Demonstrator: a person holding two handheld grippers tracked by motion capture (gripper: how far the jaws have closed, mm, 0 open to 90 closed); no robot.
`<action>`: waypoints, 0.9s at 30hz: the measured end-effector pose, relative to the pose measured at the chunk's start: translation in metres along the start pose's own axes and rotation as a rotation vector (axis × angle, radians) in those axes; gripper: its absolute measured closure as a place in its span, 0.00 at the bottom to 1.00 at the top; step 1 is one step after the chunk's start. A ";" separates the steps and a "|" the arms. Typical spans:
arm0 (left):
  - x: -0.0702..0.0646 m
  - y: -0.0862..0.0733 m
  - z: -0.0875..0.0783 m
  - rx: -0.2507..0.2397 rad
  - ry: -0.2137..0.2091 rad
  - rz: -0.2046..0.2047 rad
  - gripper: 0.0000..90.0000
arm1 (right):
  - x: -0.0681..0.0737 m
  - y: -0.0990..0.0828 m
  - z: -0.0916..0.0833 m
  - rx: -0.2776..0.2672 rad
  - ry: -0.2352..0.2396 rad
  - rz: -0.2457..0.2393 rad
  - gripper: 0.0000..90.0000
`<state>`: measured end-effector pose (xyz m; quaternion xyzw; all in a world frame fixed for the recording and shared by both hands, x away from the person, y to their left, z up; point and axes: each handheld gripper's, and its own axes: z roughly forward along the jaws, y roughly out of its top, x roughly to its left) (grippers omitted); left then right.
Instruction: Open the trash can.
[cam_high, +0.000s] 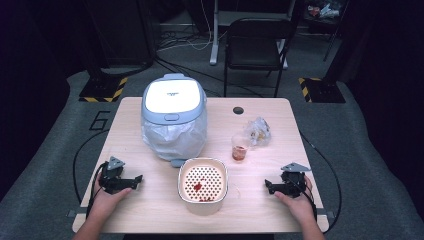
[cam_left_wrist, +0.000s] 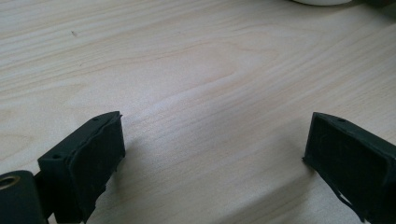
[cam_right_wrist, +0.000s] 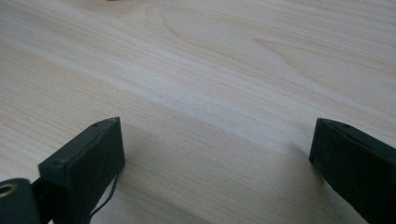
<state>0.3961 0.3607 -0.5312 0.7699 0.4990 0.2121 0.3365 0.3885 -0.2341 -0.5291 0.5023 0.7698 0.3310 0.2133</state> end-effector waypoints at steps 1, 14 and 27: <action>-0.001 0.000 0.000 0.001 0.003 -0.005 0.05 | 0.000 0.000 0.000 -0.002 -0.001 0.002 0.04; -0.003 -0.002 -0.007 -0.027 0.041 -0.050 0.31 | 0.003 0.000 -0.003 -0.015 -0.017 0.021 0.16; -0.024 0.008 -0.025 -0.010 -0.053 -0.071 0.60 | 0.014 0.006 -0.018 -0.018 -0.040 0.046 0.38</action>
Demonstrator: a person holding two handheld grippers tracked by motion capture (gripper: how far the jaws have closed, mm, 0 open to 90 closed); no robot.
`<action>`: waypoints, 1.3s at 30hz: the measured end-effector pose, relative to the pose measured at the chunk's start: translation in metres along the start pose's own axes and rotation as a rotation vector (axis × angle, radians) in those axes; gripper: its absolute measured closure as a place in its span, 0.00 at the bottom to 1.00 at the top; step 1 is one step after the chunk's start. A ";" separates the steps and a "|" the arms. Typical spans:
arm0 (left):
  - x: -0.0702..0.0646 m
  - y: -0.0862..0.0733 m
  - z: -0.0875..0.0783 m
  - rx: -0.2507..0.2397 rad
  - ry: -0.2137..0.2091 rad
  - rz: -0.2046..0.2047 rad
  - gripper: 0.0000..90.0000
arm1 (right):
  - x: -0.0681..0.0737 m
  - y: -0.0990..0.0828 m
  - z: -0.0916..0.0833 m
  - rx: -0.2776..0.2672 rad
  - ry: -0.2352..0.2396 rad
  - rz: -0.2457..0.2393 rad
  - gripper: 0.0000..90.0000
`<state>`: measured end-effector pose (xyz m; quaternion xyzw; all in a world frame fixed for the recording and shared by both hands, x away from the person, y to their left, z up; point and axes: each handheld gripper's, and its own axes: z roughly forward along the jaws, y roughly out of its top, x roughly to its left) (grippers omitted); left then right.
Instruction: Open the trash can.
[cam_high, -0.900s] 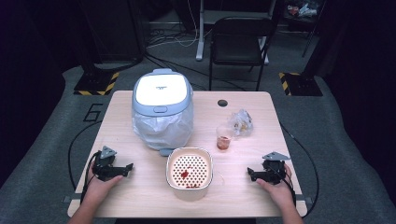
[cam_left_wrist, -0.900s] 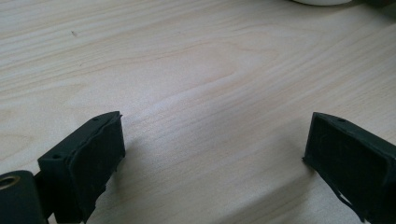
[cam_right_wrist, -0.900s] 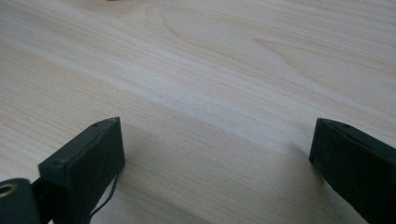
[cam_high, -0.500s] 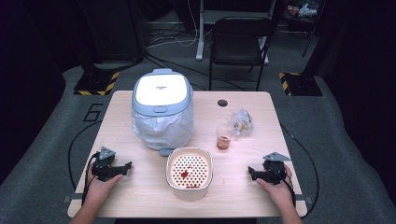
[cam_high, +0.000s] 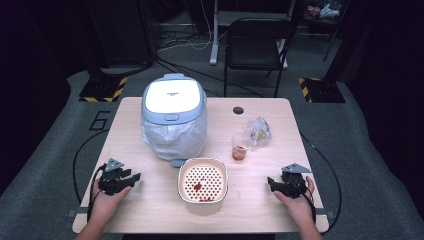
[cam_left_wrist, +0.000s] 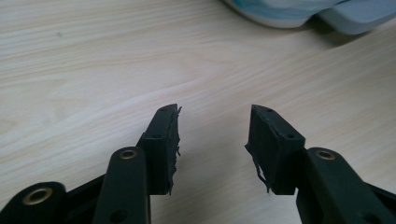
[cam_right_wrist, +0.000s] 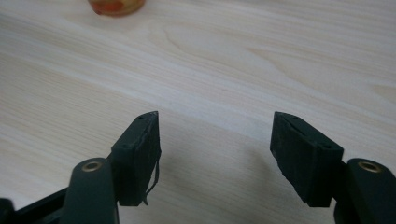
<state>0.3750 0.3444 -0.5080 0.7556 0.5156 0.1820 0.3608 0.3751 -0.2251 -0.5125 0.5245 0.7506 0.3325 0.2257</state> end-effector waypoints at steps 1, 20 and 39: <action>-0.003 0.001 -0.002 0.005 -0.005 0.006 0.62 | 0.004 0.002 -0.004 -0.007 0.004 -0.008 0.42; -0.108 0.027 -0.019 0.021 -0.224 0.106 0.88 | 0.114 0.031 -0.033 -0.080 0.299 -0.159 0.74; -0.147 0.038 0.002 0.035 -0.340 0.150 0.93 | 0.117 0.023 -0.043 -0.057 0.332 -0.179 0.71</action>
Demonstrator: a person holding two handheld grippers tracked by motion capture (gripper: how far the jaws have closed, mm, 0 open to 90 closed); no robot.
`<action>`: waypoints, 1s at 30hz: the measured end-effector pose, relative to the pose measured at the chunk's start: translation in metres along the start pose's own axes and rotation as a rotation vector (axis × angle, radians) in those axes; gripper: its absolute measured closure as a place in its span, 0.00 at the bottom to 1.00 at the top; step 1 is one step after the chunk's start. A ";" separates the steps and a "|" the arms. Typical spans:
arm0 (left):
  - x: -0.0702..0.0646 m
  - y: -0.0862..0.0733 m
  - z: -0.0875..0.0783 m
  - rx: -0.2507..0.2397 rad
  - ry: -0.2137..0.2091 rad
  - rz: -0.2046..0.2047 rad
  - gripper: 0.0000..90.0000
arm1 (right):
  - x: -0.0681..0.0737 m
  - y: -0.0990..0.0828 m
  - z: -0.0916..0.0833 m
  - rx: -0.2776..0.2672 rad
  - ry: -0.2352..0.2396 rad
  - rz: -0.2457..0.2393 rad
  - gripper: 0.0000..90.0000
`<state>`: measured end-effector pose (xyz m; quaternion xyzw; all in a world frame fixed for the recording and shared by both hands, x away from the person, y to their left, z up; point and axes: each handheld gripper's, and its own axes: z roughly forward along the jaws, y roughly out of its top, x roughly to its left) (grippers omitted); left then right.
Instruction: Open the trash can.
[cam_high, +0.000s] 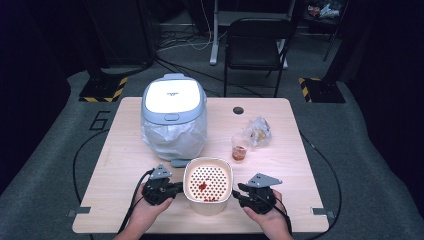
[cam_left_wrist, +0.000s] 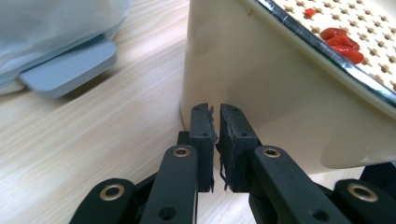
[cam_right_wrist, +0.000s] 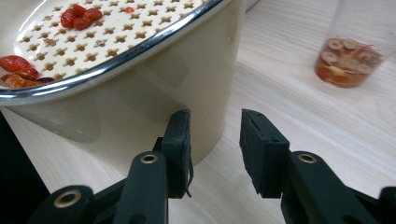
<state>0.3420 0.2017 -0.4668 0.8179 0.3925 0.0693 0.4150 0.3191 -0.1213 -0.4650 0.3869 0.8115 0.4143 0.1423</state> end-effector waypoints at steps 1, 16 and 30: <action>-0.002 0.002 0.003 -0.004 0.001 0.002 0.94 | -0.002 -0.001 -0.001 -0.001 -0.004 0.001 0.71; -0.021 0.026 0.041 -0.010 -0.059 0.026 0.93 | -0.042 -0.016 -0.023 -0.013 -0.044 0.105 0.71; -0.026 0.031 0.052 0.011 -0.061 0.041 0.86 | -0.068 -0.025 -0.035 -0.033 -0.103 0.119 0.64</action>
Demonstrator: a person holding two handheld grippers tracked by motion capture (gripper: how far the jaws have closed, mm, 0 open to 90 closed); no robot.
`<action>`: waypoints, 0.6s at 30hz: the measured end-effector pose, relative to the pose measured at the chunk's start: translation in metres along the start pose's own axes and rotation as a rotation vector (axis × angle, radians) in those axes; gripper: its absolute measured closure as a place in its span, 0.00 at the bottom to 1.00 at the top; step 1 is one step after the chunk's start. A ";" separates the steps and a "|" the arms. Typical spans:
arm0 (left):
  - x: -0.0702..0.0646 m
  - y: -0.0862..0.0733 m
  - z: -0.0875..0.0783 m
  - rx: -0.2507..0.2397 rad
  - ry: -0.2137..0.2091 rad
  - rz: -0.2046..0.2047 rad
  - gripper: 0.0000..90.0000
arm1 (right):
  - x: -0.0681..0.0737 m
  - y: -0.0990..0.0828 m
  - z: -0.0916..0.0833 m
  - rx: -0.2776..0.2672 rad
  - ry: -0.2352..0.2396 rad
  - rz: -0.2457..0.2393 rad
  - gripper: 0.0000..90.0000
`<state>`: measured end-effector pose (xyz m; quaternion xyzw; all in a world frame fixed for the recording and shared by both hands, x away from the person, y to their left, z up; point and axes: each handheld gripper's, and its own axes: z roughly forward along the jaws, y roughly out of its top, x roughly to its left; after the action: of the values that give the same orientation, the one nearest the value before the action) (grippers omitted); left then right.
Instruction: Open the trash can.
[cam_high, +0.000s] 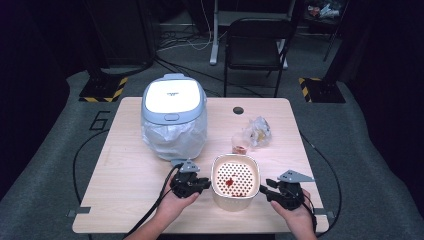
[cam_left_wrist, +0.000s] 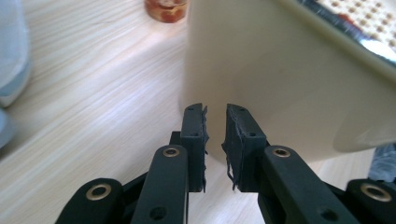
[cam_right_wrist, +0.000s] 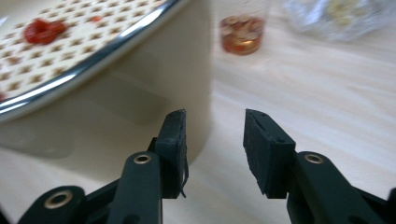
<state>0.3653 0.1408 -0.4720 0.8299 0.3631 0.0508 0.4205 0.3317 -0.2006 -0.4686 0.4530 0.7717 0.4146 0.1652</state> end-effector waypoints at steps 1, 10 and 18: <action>0.002 -0.001 -0.002 0.001 0.008 -0.001 0.85 | -0.004 0.001 0.000 -0.006 -0.004 0.010 0.63; 0.040 -0.022 -0.038 -0.019 0.103 -0.070 0.77 | -0.048 0.030 0.031 -0.091 -0.006 -0.039 0.43; 0.072 -0.047 -0.065 -0.009 0.163 -0.127 0.67 | -0.057 0.052 0.066 -0.093 0.056 -0.038 0.30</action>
<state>0.3662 0.2479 -0.4806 0.7963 0.4478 0.0931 0.3958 0.4330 -0.2026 -0.4739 0.4182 0.7644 0.4594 0.1724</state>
